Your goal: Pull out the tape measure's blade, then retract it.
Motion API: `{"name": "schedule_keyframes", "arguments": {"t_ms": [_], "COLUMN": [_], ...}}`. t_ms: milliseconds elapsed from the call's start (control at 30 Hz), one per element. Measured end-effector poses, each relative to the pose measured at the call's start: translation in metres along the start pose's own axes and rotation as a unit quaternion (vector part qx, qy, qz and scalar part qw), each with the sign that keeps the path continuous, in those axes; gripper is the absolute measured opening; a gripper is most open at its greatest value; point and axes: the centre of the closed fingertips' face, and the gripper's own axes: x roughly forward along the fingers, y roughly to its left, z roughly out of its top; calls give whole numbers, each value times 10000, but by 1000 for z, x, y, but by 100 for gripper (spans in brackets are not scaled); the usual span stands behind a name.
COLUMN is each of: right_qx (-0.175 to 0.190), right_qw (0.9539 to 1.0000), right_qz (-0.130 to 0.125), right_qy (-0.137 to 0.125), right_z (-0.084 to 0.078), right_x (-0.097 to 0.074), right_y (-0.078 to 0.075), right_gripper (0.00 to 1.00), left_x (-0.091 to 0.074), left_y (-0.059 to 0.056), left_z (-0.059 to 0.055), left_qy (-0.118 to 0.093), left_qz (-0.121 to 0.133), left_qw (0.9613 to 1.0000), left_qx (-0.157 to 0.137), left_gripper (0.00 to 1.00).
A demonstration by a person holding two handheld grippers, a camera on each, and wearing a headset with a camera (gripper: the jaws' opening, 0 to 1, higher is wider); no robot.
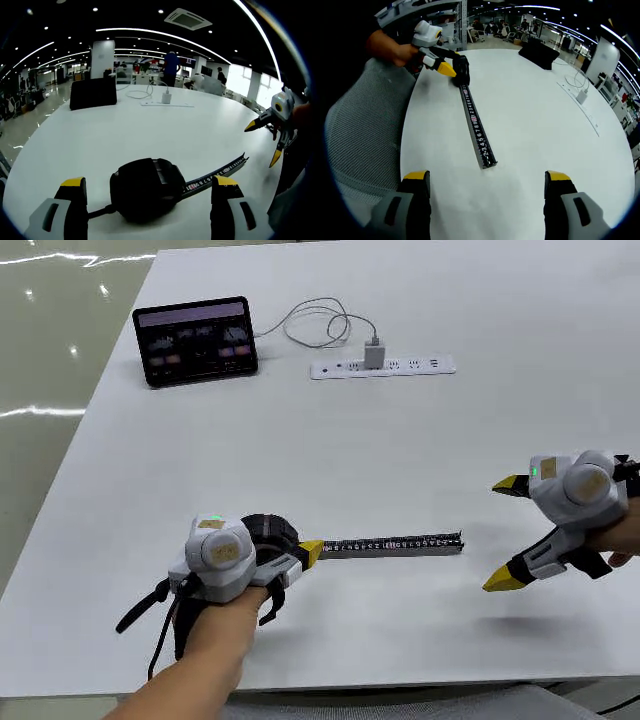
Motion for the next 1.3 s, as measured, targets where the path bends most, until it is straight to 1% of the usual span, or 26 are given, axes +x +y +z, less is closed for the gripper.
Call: {"name": "schedule_keyframes", "arguments": {"t_ms": [100,167,267,300,333,433,467,500,533,600,667,767,833,900,1000,1067,1200,1267,1300], "right_qx": [-50,-120,-119,-162,-230,-378,-391,-408,-402,-458,-440,-518,-576,-537,-608,-611,-740,-849,-924], "right_qw": [10000,9999,9997,9995,9990,9975,9974,9970,9971,9968,9969,9961,9953,9948,9938,9935,9921,9908,9899], "right_qz": [52,100,206,237,318,463,459,483,489,520,542,596,646,710,773,787,799,795,771], "right_qy": [30,63,85,120,227,379,392,440,428,388,371,393,439,501,523,545,629,697,743], "right_z": [2,3,3,2,-2,-9,-10,-11,-10,-7,-2,1,0,-1,-1,-1,-4,-6,-8], "right_x": [5,9,13,15,17,21,22,23,24,25,27,30,32,34,36,38,41,42,42], "right_y": [-1,0,4,4,6,6,5,4,4,3,2,2,2,2,1,1,0,-1,-2], "right_gripper": [89,87,83,83,82,73,68,67,66,60,57,52,48,47,39,37,32,28,27], "left_x": [1,2,3,3,3,4,4,4,4,4,5,5,6,6,6,6,6,6,6], "left_y": [-1,-1,-2,-3,-3,-4,-4,-4,-4,-4,-3,-3,-3,-2,-2,-2,-1,-1,-1], "left_z": [1,1,1,1,0,-1,-1,0,-1,-1,-1,-1,-2,-3,-3,-3,-3,-4,-4], "left_qy": [-39,-65,-90,-96,-102,-97,-102,-105,-104,-103,-103,-91,-81,-72,-77,-73,-84,-73,-66], "left_qz": [-22,-35,-54,-66,-74,-94,-99,-103,-107,-111,-107,-110,-114,-116,-106,-106,-98,-82,-83], "left_qw": [10000,10000,9999,9999,9999,9999,9999,9999,9999,9999,9999,9999,9999,9999,9999,9999,9999,9999,9999], "left_qx": [84,56,58,53,51,70,65,62,65,78,57,50,31,28,16,8,-14,1,-7], "left_gripper": [100,100,100,100,100,100,100,100,100,100,100,100,100,100,100,100,100,100,100]}}
